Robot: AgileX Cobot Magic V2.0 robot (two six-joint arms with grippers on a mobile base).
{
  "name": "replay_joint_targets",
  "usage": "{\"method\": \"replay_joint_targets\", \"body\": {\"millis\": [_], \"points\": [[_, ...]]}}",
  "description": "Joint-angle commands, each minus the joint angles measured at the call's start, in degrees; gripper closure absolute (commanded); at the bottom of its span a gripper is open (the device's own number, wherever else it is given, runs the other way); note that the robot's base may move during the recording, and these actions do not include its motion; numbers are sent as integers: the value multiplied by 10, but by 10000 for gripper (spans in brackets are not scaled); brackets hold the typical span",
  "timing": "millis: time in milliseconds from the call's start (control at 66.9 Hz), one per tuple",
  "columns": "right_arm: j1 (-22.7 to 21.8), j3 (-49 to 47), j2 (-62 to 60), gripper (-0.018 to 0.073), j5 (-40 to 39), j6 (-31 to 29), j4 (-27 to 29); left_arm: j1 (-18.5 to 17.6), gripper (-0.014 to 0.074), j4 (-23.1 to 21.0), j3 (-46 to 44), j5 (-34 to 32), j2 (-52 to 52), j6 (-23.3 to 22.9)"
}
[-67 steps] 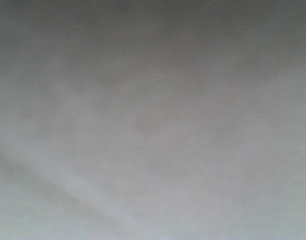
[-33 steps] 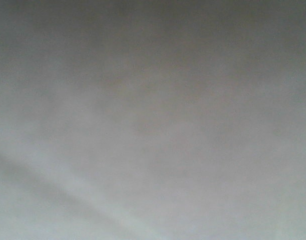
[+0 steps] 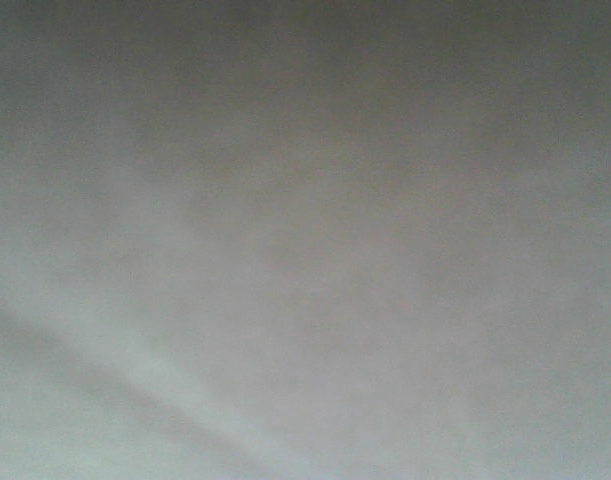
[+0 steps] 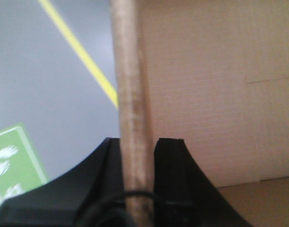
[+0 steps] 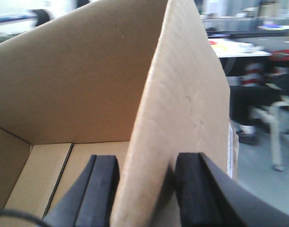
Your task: Grab box from left shelf to table start
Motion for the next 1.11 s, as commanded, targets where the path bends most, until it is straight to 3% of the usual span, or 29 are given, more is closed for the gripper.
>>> {"method": "replay_joint_targets", "body": {"millis": [0,1092], "points": [[-1,-16,8,496,-70,3,-19,-2,688,37,-8,-8,9,22],[-1,-16,8,496,-70,3,-19,-2,688,37,-8,-8,9,22]]}}
